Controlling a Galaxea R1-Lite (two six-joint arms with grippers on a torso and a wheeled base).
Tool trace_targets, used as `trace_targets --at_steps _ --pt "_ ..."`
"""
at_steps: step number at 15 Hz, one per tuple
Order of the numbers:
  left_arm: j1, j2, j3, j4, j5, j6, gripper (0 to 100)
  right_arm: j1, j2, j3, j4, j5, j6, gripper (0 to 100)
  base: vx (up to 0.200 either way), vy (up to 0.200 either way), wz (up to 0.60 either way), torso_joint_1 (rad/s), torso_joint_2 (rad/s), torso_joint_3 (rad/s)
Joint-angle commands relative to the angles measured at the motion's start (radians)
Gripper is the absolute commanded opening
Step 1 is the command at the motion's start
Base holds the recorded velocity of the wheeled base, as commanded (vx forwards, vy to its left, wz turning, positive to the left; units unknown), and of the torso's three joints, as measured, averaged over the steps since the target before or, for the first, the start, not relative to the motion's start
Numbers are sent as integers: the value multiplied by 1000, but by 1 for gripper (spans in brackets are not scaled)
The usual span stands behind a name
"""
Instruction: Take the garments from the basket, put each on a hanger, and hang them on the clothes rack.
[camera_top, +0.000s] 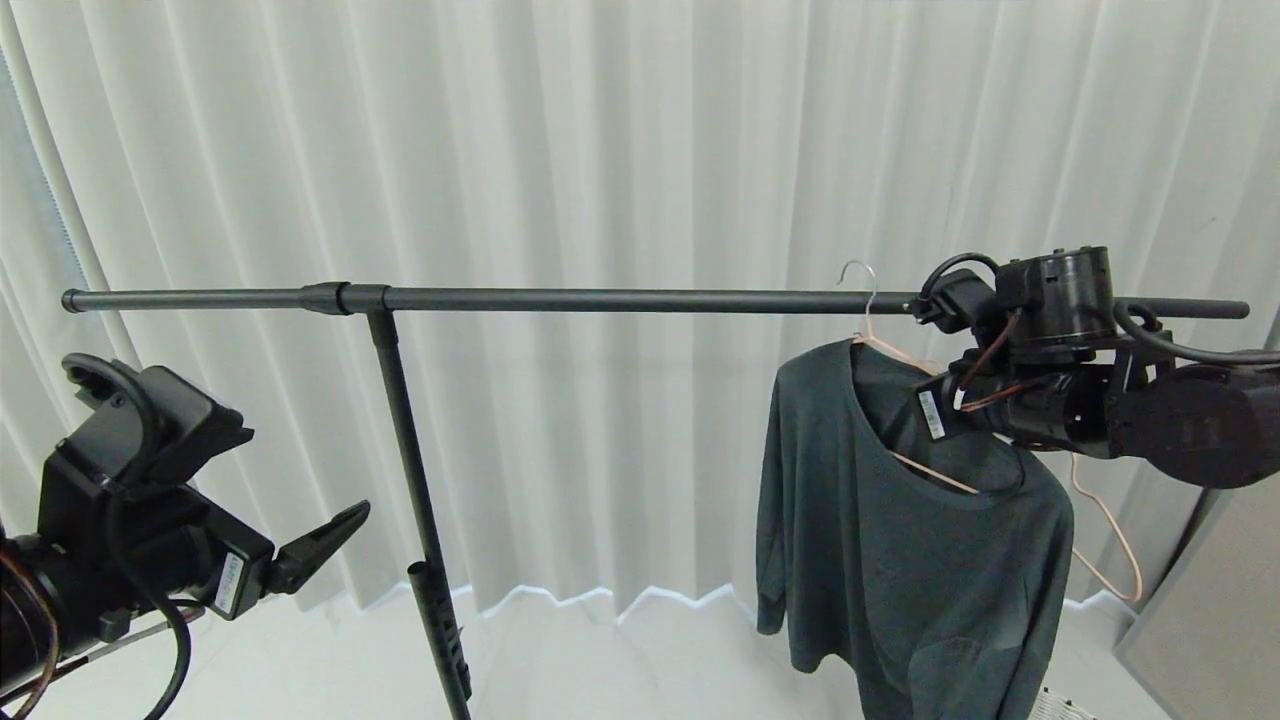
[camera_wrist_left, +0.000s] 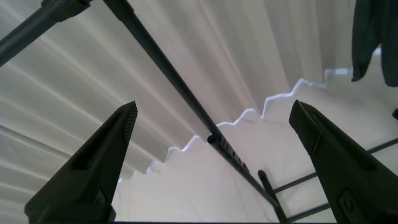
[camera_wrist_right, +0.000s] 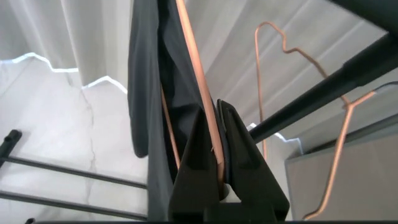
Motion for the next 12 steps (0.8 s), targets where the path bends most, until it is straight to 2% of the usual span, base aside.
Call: trace_targets --at_steps 1,9,10,12 --pt "-10 0 0 0 0 0 100 0 14 3 0 -1 2 0 0 0 0 0 0 0" --pt "-18 -5 -1 0 0 2 100 6 13 23 0 -21 2 0 0 0 0 0 0 0" --pt "-18 -6 -1 0 0 2 100 10 7 25 3 -21 5 100 0 0 0 0 0 0" --pt "-18 -6 -1 0 0 0 100 25 -15 25 5 -21 39 100 0 0 0 0 0 0"
